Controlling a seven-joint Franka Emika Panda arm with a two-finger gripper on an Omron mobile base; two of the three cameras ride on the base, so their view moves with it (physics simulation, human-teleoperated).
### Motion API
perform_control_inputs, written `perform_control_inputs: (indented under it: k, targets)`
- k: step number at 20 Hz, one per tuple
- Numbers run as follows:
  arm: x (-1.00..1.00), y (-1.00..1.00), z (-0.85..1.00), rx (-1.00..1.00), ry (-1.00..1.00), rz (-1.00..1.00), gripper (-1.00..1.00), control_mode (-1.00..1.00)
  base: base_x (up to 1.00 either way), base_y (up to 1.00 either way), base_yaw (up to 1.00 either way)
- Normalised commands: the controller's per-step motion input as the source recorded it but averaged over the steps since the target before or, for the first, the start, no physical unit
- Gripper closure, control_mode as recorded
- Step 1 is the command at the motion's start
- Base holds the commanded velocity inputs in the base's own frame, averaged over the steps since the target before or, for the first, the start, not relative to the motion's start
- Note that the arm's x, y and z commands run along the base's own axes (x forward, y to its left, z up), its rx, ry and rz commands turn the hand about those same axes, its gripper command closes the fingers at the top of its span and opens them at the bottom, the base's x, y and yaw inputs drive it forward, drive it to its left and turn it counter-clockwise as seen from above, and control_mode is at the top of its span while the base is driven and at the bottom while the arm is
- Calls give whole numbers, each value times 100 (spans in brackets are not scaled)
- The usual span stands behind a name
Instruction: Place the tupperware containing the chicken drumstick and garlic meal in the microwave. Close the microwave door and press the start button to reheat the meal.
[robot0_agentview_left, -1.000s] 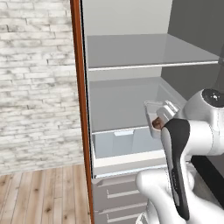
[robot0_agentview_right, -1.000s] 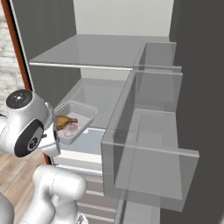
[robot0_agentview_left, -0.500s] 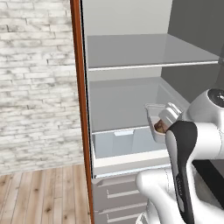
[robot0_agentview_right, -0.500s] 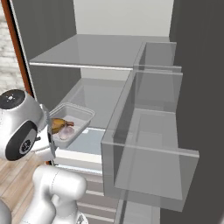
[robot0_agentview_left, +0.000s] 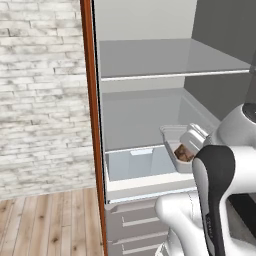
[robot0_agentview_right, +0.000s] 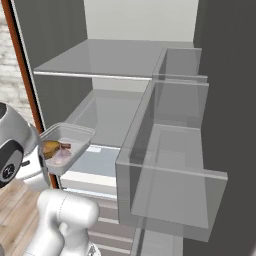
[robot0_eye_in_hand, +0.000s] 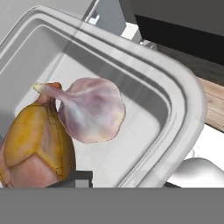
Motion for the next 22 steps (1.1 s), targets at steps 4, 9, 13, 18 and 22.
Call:
perform_control_inputs:
  k: [4,9,13,18,22]
  targets:
    - [2,-8,0,0,0,0,100,-100,0,0,0]
    - [1,0,0,0,1,0,100,-100,0,0,0]
    - [0,0,0,0,0,0,100,-100,0,0,0]
    - [0,0,0,0,0,0,100,100,-62,13,9]
    - [0,0,0,0,0,0,100,100,-67,53,19]
